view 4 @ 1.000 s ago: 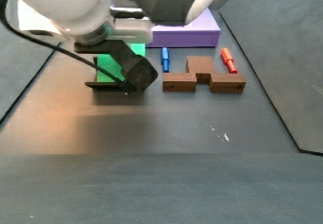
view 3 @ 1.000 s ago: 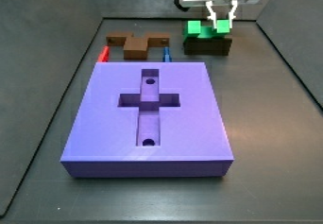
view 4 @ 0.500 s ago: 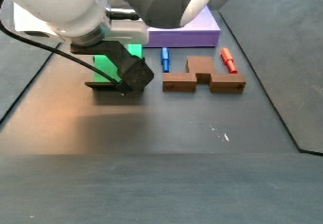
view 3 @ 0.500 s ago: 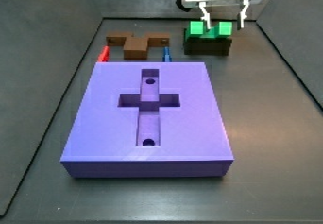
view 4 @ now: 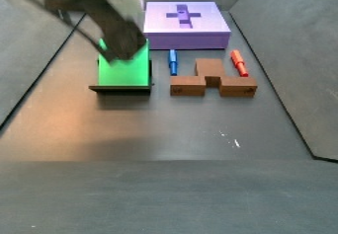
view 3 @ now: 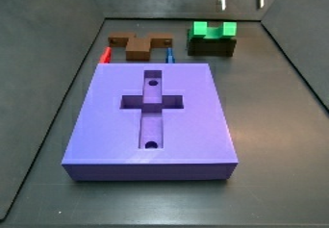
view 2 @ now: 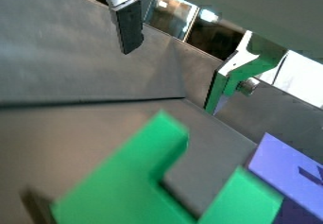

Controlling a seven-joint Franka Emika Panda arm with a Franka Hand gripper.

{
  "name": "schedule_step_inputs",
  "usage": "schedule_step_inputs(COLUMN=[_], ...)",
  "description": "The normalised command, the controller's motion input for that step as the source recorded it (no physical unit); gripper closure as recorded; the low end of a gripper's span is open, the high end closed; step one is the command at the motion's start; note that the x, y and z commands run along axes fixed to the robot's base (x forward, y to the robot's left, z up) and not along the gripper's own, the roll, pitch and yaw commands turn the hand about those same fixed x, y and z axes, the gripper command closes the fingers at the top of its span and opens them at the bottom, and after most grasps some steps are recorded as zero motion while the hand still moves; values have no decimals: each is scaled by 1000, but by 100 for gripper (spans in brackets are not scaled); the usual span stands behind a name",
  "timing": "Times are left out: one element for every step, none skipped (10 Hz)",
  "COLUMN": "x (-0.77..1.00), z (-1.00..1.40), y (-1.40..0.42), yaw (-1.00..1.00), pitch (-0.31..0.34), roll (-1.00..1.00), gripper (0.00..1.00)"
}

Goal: Pick up the green object. Move up. Place the green object on the fixture. Regrasp the green object. Move to above the board. Insert the green object.
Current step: Regrasp the green object.

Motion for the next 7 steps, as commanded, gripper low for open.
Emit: schedule_step_inputs(x=[223,194,140,137,63,0,0], z=[594,154,60,51,31,17,14], y=[-169,-177,-149,-146,-151,-163,-166], yaw=[109,134,129,126,120,111,106], pitch=[-111,-66,-17,-17,0,0,6], roll=[1000,1000,1000,1000,1000,1000,1000], gripper=[0,0,0,0,0,0,0])
